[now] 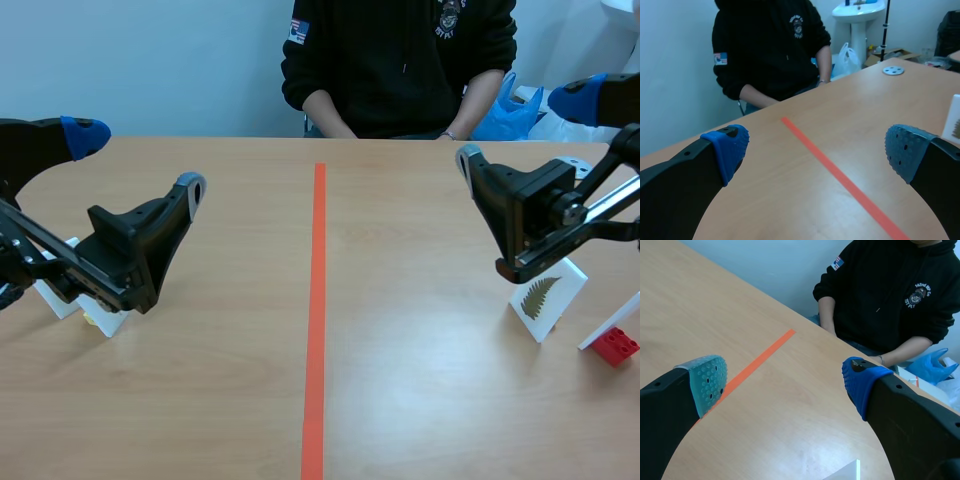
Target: Sort the leaf by its shape. The table is split by an orange tape line. A compound leaf with several leaflets goes to the left side, a simple leaf with one blade goes to the right side. Return to the home posture when a red brick is placed on the table.
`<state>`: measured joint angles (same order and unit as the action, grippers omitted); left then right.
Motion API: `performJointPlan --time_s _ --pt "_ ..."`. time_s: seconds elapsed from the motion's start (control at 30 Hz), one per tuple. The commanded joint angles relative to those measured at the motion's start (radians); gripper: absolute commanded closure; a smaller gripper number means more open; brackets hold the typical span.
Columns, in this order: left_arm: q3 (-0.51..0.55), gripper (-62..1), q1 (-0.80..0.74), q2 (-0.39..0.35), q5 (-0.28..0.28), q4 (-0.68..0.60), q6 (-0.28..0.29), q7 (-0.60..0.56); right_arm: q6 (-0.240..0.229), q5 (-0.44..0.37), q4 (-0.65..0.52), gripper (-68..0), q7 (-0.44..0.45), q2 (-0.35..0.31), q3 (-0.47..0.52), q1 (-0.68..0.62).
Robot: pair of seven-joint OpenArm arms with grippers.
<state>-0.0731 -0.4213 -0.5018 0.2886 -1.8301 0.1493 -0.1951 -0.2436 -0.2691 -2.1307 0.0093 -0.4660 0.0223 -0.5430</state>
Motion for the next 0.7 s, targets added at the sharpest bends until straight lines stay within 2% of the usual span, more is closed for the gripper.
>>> performJointPlan --time_s 0.0,0.17,0.67 --pt "0.008 -58.3 -0.013 0.000 0.006 -0.016 -0.004 -0.012 0.007 -0.003 -0.003 -47.5 0.016 -0.008 0.011 0.014" --pt "0.008 -58.3 -0.046 0.000 0.006 -0.052 -0.003 0.008 0.007 -0.003 -0.003 -47.5 0.016 -0.008 0.011 0.014" --pt "0.008 -58.3 -0.047 0.000 0.006 -0.051 -0.004 0.013 0.007 -0.003 -0.003 -47.5 0.016 -0.008 0.011 0.014"
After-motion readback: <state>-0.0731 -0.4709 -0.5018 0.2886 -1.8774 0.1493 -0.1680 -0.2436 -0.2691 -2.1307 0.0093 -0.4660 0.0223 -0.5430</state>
